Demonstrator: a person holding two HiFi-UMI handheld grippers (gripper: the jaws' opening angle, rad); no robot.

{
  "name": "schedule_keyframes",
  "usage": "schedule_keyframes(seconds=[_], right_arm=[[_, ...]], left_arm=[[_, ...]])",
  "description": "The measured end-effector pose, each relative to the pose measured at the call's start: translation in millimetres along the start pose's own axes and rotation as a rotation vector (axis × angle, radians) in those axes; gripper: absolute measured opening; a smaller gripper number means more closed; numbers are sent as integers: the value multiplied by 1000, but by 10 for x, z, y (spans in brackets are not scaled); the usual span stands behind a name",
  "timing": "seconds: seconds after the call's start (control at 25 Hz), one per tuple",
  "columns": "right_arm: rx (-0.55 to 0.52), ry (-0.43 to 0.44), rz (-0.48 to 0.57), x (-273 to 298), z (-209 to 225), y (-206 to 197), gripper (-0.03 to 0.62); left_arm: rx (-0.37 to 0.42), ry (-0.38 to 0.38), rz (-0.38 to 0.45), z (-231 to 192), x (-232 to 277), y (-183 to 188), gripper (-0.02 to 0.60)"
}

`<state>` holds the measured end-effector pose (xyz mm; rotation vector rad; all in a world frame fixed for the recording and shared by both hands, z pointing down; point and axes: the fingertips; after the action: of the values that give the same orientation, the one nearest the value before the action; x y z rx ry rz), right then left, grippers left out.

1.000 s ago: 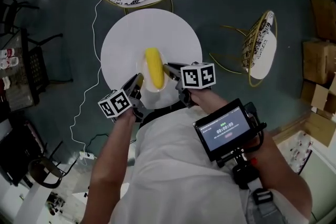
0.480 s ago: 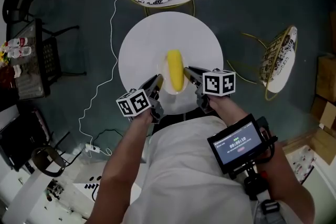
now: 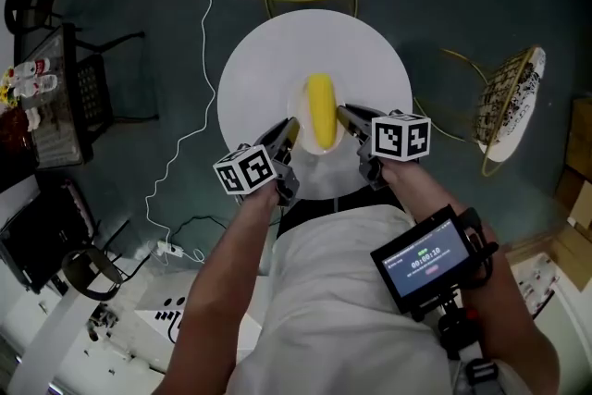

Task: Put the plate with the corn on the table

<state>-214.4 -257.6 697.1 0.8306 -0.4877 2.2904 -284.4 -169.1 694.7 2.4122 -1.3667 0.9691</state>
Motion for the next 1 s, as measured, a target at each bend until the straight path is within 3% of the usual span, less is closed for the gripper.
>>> schedule_keyframes(seconds=[1.0], right_arm=[[-25, -36, -24, 479, 338, 282, 43]], left_arm=[[-8, 76, 3, -459, 366, 248, 32]])
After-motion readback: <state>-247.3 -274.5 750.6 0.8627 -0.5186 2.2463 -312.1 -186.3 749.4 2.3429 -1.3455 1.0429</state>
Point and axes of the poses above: the fingertips, and each gripper's own axes: x forward along the fingers, z to its right, y out of its top, and after that the axes turned 14 degrees about -z, right-handed
